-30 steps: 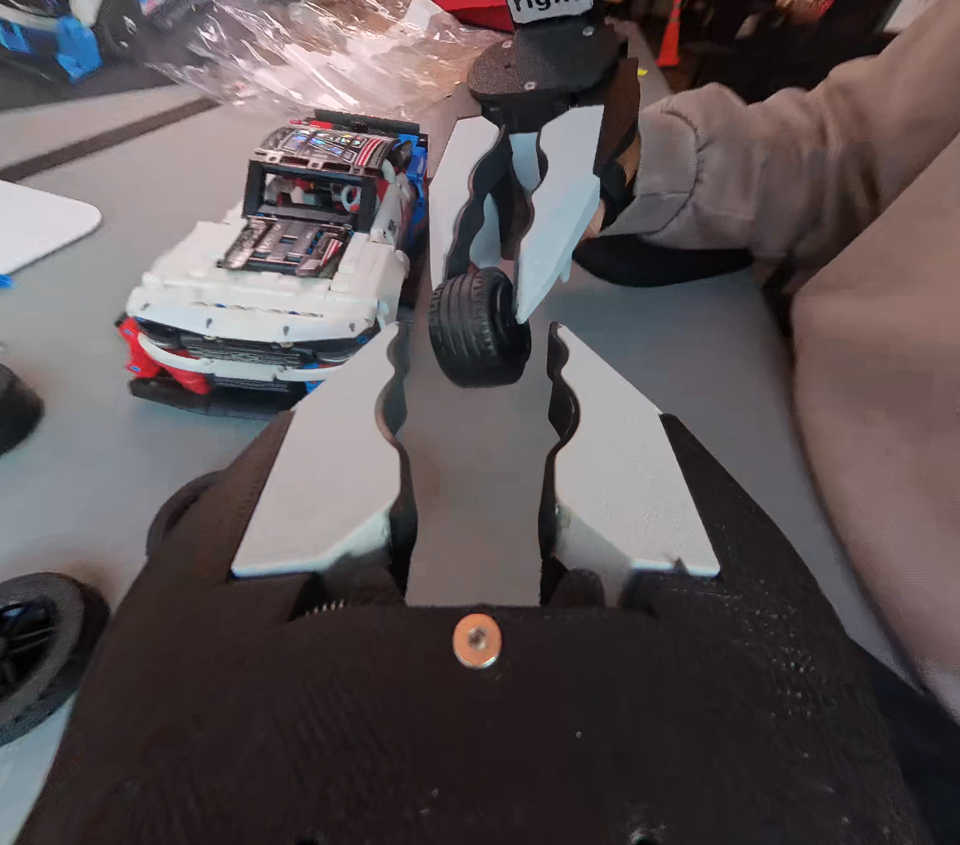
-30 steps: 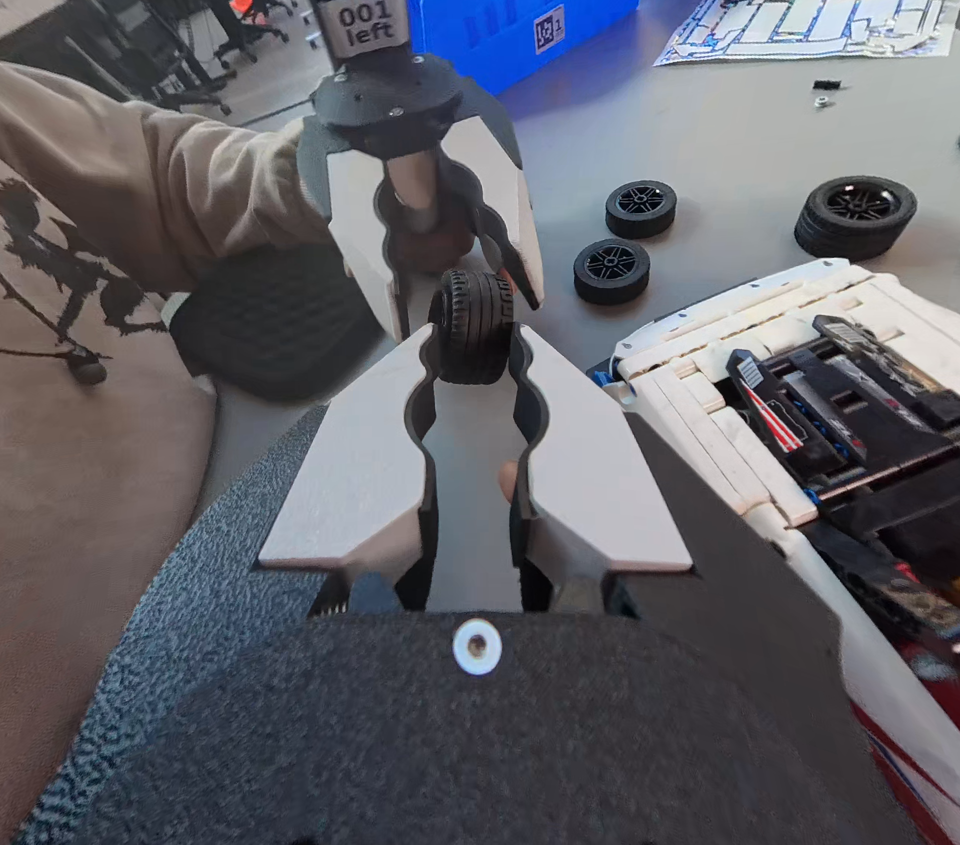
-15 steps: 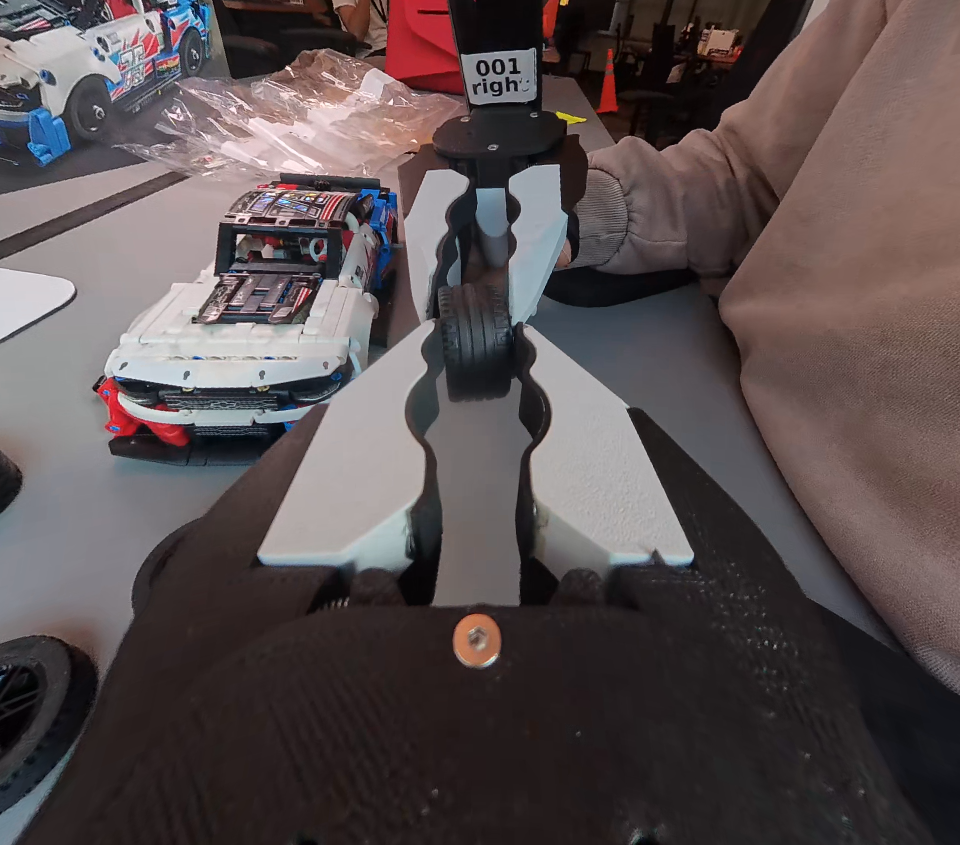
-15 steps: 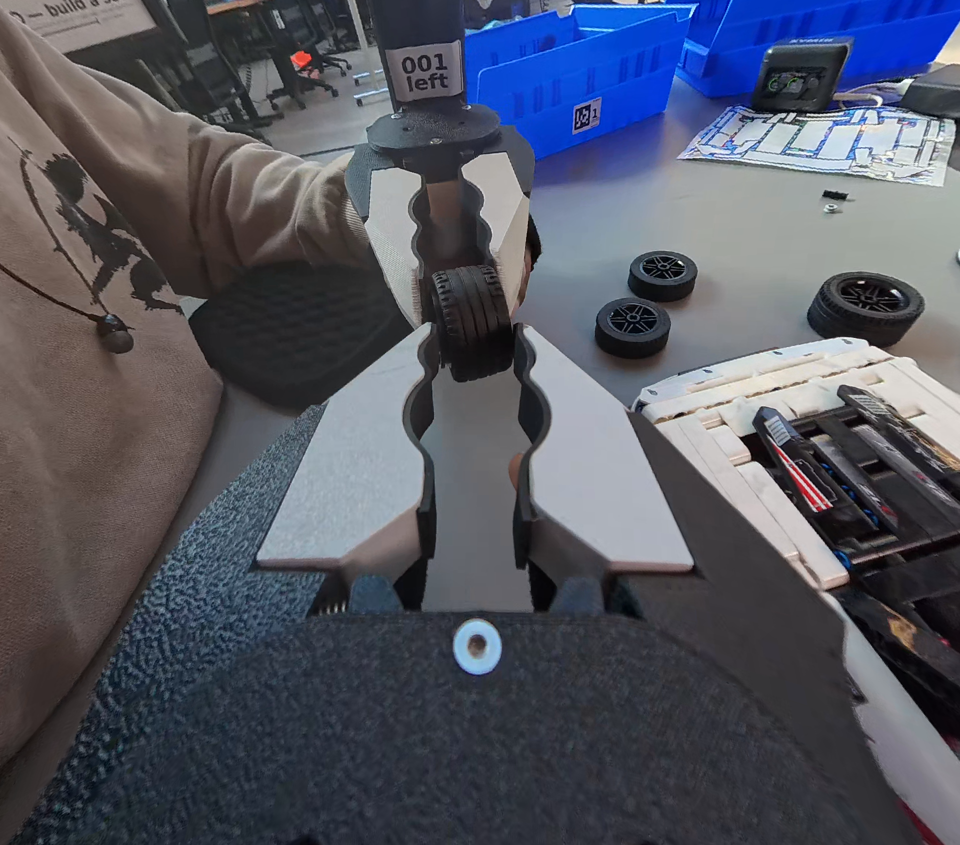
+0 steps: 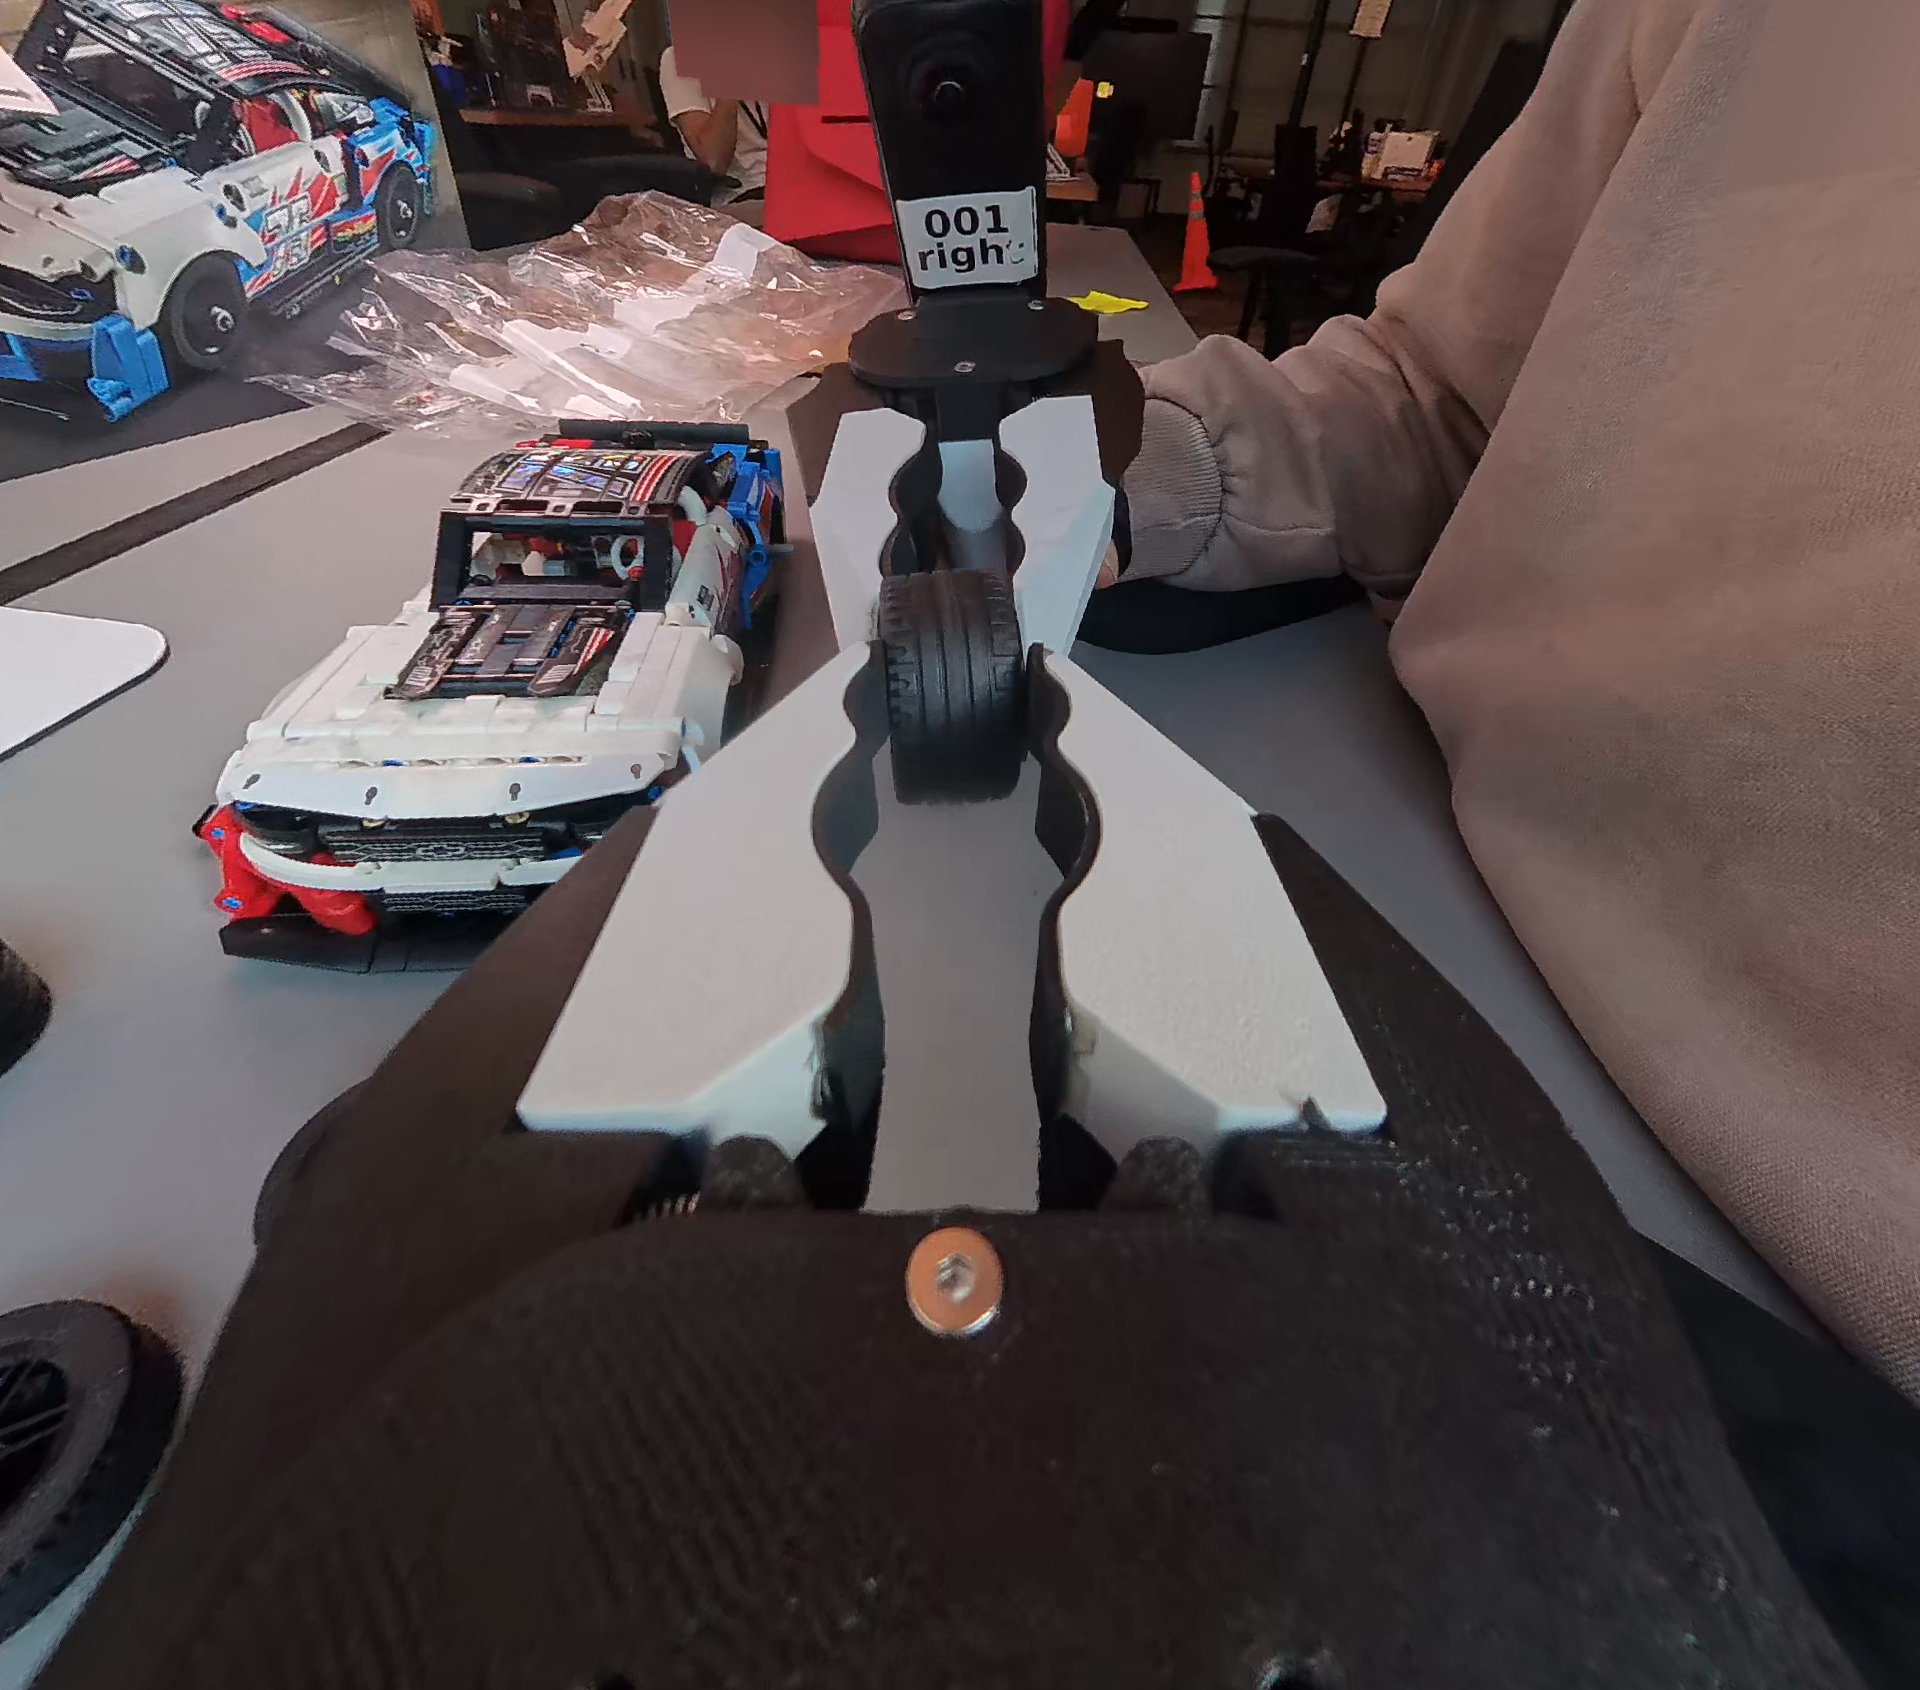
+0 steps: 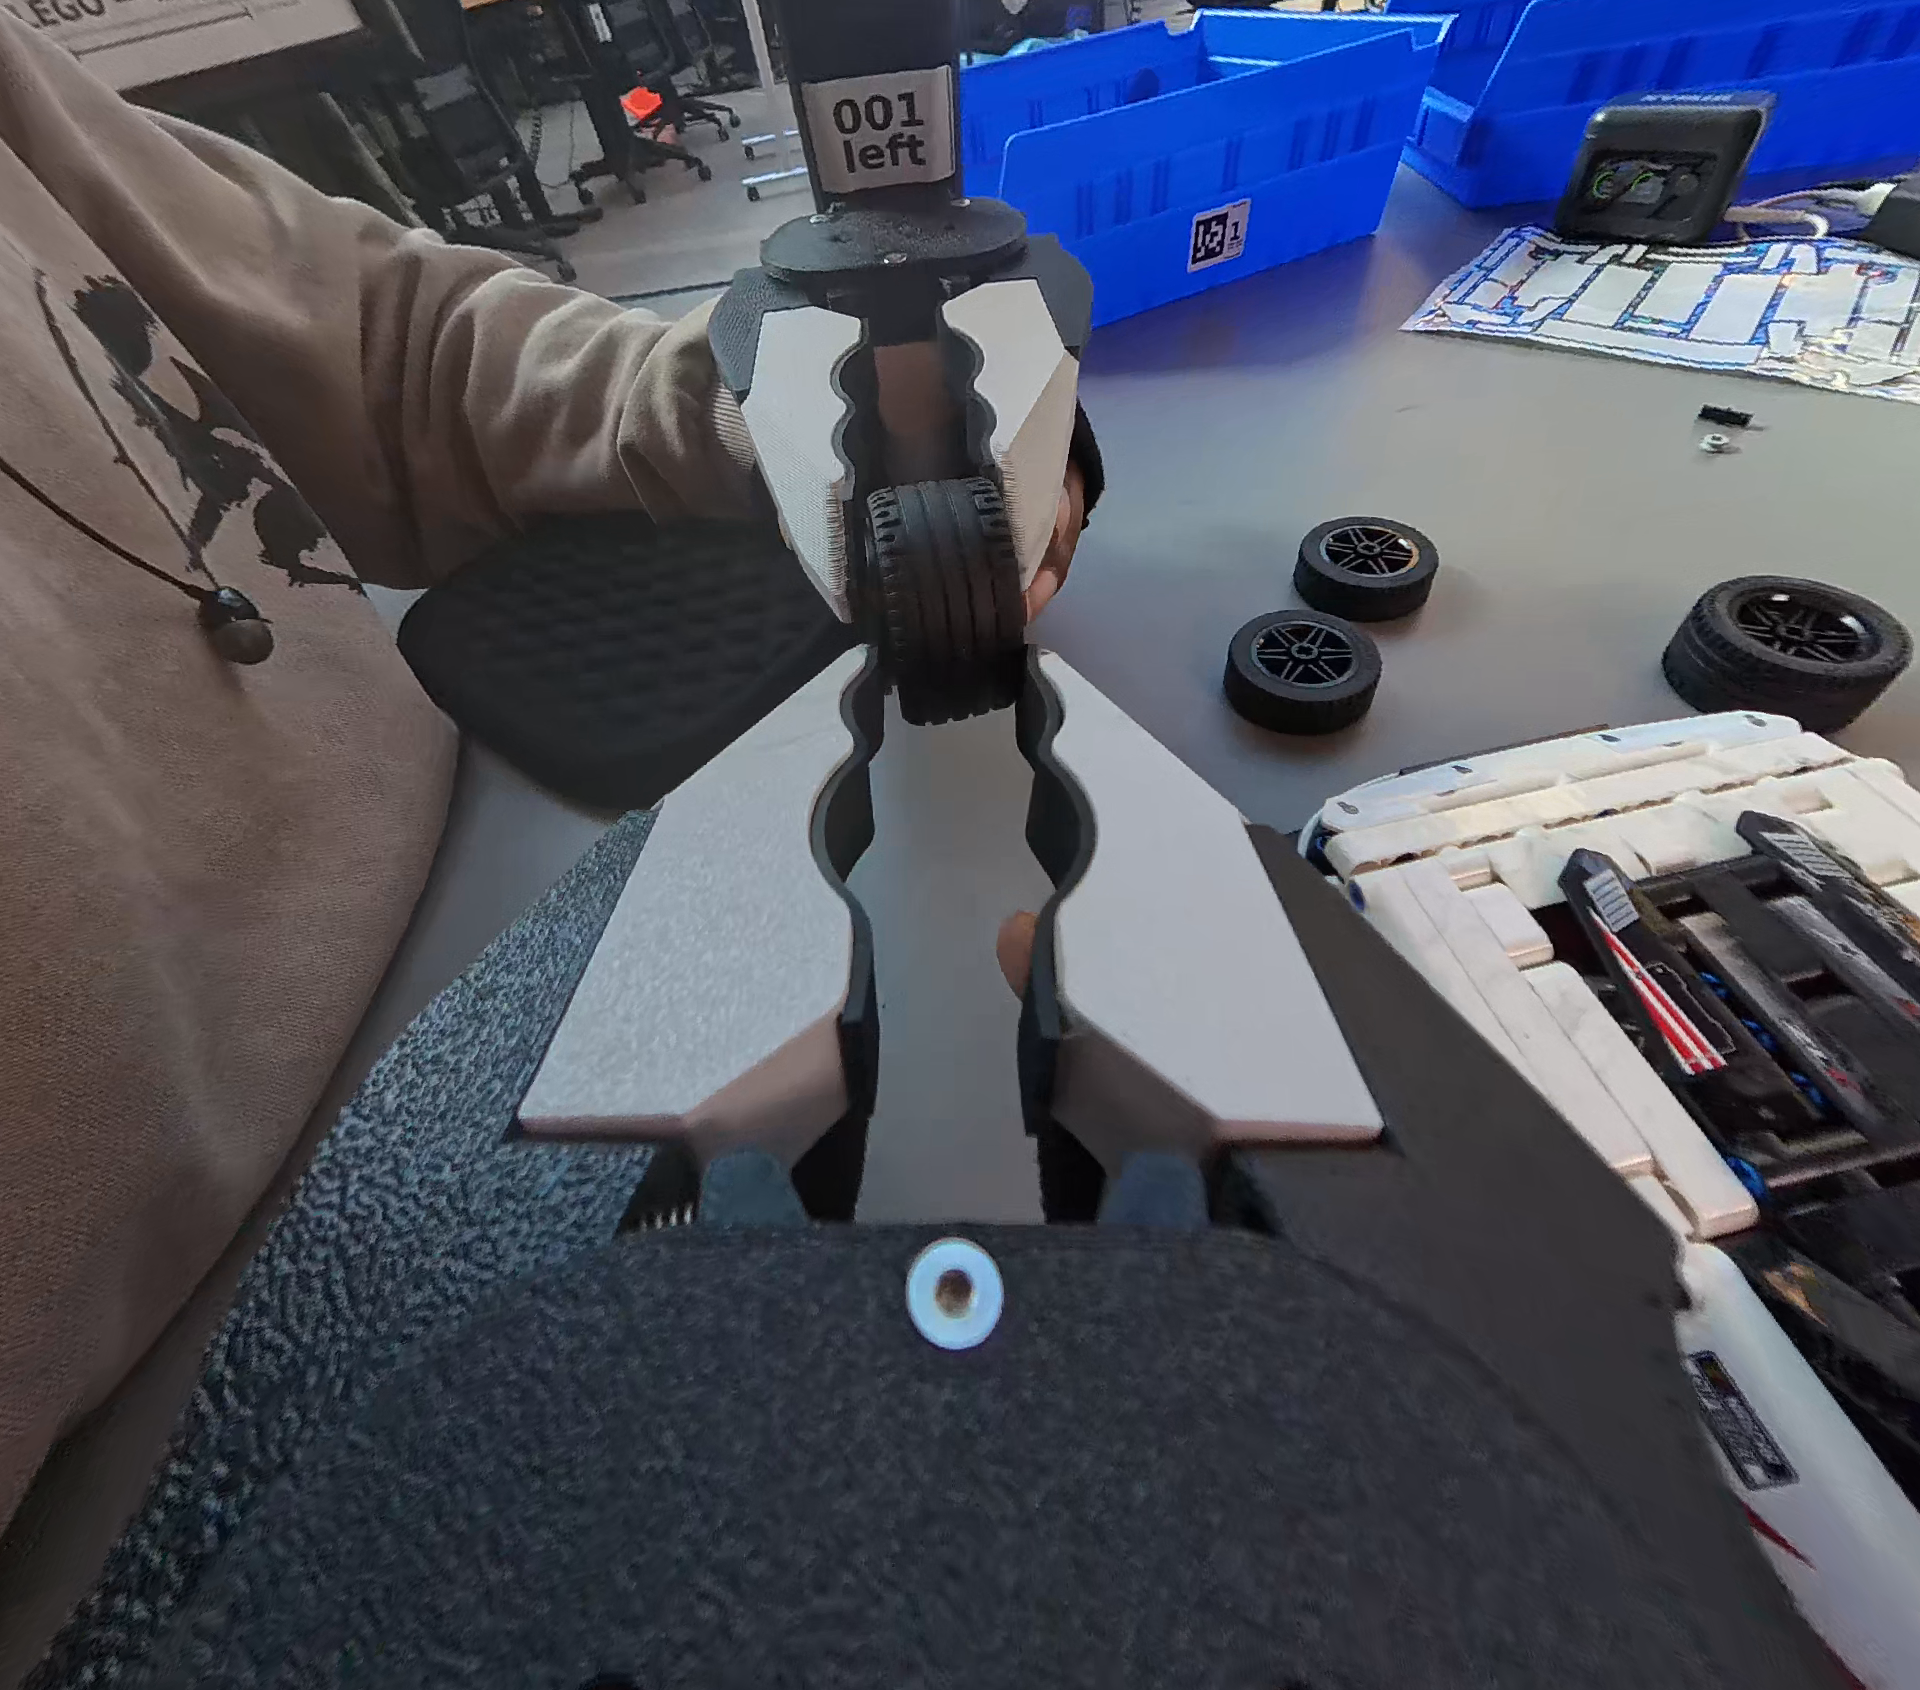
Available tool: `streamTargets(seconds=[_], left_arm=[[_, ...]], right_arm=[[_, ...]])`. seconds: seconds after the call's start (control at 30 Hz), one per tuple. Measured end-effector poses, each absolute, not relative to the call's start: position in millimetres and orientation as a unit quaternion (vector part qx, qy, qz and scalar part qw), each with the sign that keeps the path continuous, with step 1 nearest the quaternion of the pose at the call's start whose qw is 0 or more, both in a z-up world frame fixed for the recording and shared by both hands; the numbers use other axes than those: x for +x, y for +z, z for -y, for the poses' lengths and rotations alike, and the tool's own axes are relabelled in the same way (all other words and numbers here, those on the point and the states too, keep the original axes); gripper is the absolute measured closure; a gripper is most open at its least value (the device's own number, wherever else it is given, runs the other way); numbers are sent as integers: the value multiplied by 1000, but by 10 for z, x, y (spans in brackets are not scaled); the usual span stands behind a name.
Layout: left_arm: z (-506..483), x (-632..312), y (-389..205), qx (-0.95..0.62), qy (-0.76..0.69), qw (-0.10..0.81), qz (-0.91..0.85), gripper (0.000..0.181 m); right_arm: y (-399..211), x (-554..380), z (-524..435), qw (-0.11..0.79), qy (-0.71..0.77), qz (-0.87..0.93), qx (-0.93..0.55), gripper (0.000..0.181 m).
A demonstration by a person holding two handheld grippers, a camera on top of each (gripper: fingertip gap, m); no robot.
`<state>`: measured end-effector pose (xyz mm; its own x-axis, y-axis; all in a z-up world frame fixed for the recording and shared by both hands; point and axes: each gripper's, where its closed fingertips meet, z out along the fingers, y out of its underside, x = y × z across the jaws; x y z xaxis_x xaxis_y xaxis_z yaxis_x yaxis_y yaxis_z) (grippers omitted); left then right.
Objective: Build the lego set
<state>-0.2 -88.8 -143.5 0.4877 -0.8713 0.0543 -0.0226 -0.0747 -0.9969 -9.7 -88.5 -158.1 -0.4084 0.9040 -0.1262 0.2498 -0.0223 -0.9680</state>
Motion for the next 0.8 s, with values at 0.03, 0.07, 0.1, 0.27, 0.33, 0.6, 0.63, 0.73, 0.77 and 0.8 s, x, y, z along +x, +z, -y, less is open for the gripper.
streamTargets(seconds=[0.03, 0.07, 0.1, 0.27, 0.33, 0.6, 0.63, 0.73, 0.77, 0.8], left_arm=[[872, -15, -1439, -639, -357, 585, -349, 156], [854, -28, -1451, -642, -348, 587, -348, 156], [836, -44, -1461, -646, -337, 590, -346, 156], [746, -113, -1512, -668, -277, 602, -339, 156], [717, -132, -1522, -673, -251, 608, -338, 156], [619, -203, -1606, -691, -178, 617, -332, 156], [614, -208, -1616, -692, -174, 616, -332, 156], [632, -192, -1600, -690, -185, 616, -333, 156], [667, -164, -1571, -683, -206, 616, -334, 156], [701, -134, -1527, -674, -232, 618, -331, 155]], right_arm=[[-1584, -108, 865, 301, 548, 631, -460, 158], [-1592, -116, 846, 306, 544, 629, -464, 159], [-1595, -129, 821, 312, 540, 625, -470, 159], [-1618, -174, 727, 328, 528, 606, -496, 161], [-1626, -185, 696, 333, 521, 600, -507, 161], [-1699, -219, 586, 356, 476, 586, -550, 164], [-1707, -222, 578, 361, 469, 588, -551, 164], [-1698, -212, 609, 350, 488, 592, -538, 163], [-1683, -195, 653, 331, 514, 593, -524, 162], [-1647, -178, 692, 310, 546, 583, -515, 161]])
